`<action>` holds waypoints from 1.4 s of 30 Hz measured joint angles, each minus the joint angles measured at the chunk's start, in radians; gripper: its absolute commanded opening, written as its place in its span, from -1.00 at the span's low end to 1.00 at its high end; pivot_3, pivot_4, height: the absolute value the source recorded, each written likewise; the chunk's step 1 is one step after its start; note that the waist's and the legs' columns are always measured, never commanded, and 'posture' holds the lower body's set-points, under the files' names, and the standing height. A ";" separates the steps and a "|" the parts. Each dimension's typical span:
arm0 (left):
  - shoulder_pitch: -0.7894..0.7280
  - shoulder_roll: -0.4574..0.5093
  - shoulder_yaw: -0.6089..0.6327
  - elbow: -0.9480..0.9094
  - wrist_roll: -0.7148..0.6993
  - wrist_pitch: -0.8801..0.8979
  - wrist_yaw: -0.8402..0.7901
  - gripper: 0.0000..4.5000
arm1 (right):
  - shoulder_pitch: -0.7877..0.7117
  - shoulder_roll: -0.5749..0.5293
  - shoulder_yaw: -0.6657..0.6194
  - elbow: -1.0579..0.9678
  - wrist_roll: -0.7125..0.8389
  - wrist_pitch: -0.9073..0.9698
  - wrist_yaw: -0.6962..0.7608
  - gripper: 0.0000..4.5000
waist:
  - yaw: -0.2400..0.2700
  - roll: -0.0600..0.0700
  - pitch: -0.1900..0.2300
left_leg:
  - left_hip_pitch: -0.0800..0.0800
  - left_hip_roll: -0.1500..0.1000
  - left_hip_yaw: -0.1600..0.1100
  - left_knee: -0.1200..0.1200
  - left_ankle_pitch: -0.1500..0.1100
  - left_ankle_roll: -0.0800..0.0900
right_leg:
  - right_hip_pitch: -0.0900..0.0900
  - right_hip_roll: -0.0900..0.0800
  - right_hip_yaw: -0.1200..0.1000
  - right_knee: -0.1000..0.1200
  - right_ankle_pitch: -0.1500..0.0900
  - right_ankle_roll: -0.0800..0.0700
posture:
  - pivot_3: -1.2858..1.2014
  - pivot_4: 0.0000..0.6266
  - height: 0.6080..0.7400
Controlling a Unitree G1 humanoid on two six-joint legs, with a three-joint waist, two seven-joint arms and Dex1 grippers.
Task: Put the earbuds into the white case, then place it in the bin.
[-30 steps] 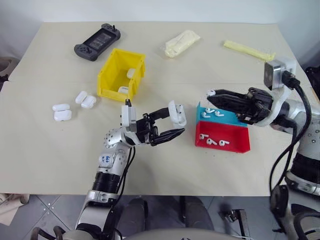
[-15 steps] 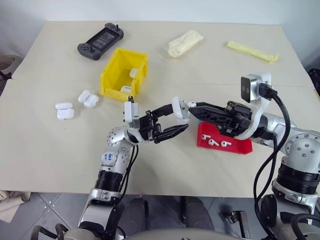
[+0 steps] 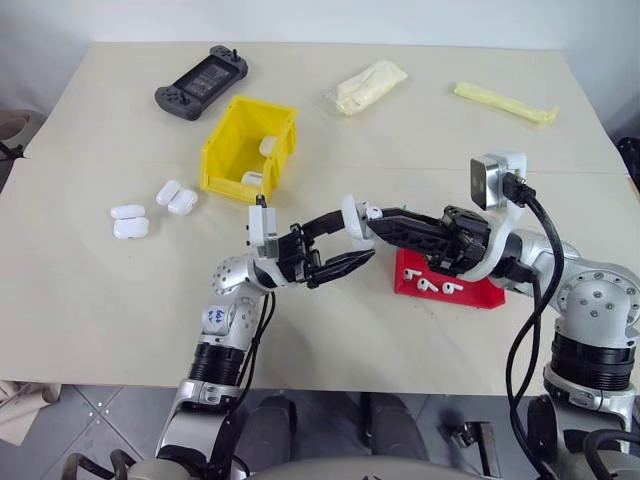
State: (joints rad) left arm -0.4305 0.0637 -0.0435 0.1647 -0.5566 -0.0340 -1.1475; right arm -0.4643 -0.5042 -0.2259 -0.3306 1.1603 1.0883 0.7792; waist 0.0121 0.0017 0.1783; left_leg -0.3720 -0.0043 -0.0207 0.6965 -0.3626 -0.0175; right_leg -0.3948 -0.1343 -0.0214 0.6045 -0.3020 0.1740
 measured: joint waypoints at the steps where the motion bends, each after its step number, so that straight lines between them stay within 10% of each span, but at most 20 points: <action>1: 0.002 0.000 0.000 0.000 0.002 0.000 0.000 0.22 | 0.002 -0.001 0.004 0.000 0.000 -0.001 -0.001 -0.68 | 0.000 0.000 0.000 | 0.000 0.000 0.000 0.000 0.000 0.000 | 0.000 0.000 0.000 0.000 0.000 0.000 | 0.03 -0.52 1.00; 12: 0.003 -0.005 0.002 0.009 0.017 0.000 0.003 0.22 | -0.002 -0.063 0.063 -0.038 -0.053 -0.066 0.003 -0.68 | 0.001 0.000 0.000 | 0.000 0.000 0.000 0.000 0.000 0.000 | 0.000 0.000 0.000 0.000 0.000 0.000 | 0.03 -0.52 1.00; 23: 0.003 -0.018 0.023 0.014 0.024 0.000 0.021 0.22 | -0.015 -0.080 0.075 -0.067 -0.047 -0.081 0.038 0.77 | 0.003 0.000 0.000 | 0.000 0.000 0.000 0.000 0.000 0.000 | 0.000 0.000 0.000 -0.001 0.000 0.000 | 0.03 -0.52 1.00; 35: -0.004 0.097 0.022 0.005 0.050 0.001 -0.009 0.22 | 0.176 -0.390 -0.110 0.044 -0.101 -0.132 0.197 0.77 | 0.008 -0.001 0.000 | 0.002 0.001 0.002 -0.003 -0.001 0.002 | 0.001 0.001 0.000 -0.004 0.000 0.000 | 0.03 -0.52 1.00; 42: 0.006 0.292 0.011 0.011 0.222 -0.001 0.044 0.22 | 0.258 -0.443 -0.082 0.052 -0.273 -0.295 0.316 -0.08 | 0.011 -0.001 0.000 | 0.002 0.001 0.002 -0.003 -0.001 0.002 | 0.000 0.001 0.001 -0.004 0.000 0.001 | 0.03 -0.52 1.00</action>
State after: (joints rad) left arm -0.4247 0.3557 -0.0326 0.1754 -0.3344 -0.0348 -1.1040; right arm -0.2068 -0.9469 -0.3074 -0.2790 0.8871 0.7937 1.0949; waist 0.0232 0.0012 0.1787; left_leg -0.3703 -0.0036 -0.0183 0.6937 -0.3638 -0.0155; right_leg -0.3943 -0.1335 -0.0203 0.6010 -0.3017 0.1746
